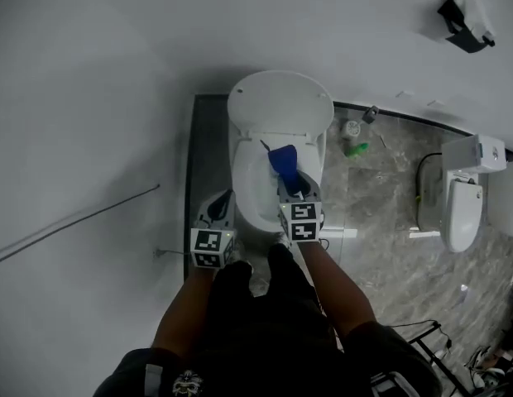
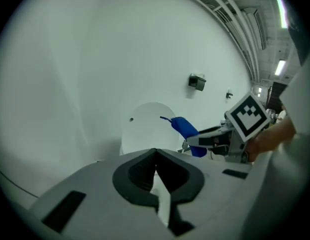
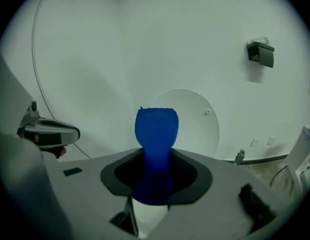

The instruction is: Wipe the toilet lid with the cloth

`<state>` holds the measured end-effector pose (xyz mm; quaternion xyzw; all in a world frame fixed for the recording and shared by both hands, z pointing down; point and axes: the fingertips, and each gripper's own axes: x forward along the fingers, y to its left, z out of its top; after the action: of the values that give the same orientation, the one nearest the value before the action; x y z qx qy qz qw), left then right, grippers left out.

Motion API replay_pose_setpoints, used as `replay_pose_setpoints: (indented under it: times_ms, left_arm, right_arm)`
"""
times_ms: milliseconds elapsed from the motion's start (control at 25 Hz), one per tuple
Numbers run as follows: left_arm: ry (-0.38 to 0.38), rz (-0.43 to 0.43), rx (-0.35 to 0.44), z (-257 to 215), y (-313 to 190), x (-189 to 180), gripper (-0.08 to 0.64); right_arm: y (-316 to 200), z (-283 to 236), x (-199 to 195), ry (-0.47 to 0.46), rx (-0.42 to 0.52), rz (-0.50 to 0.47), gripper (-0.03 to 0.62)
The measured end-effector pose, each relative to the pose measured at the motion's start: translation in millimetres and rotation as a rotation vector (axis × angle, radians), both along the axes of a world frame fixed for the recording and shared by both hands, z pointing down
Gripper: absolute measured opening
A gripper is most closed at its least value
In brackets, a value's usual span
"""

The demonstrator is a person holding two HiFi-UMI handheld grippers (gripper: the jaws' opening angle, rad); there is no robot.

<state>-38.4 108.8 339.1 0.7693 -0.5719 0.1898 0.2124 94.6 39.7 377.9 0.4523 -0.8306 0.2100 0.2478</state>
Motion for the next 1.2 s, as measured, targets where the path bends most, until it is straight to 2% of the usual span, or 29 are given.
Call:
replay_pose_setpoints:
  times_ms: [120, 280, 400, 560, 680, 920, 1200]
  left_arm:
    - [0.003, -0.002, 0.025, 1.9, -34.2, -15.1, 0.006]
    - [0.042, 0.014, 0.083, -4.3, -97.0, -38.1, 0.006]
    - [0.067, 0.067, 0.121, 0.5, -140.3, -54.1, 0.006]
    - [0.064, 0.159, 0.134, 18.3, -188.5, -62.8, 0.006]
    - [0.057, 0.183, 0.146, 34.3, -217.9, -71.8, 0.006]
    - [0.078, 0.146, 0.182, 50.5, -254.8, -74.9, 0.006]
    - [0.081, 0.105, 0.172, 62.9, -268.9, -76.4, 0.006]
  right_arm:
    - [-33.2, -1.3, -15.1, -0.009, 0.055, 0.017, 0.137]
    - [-78.9, -12.7, -47.1, -0.034, 0.200, 0.060, 0.137]
    - [-109.0, -11.0, -73.0, -0.034, 0.271, 0.098, 0.137]
    - [-158.8, -2.2, -81.4, -0.024, 0.331, 0.217, 0.137]
    - [-193.0, 2.5, -88.8, -0.033, 0.402, 0.272, 0.137]
    - [-230.1, 10.1, -93.7, -0.064, 0.510, 0.280, 0.137]
    - [-248.2, 14.3, -97.9, -0.083, 0.506, 0.302, 0.137]
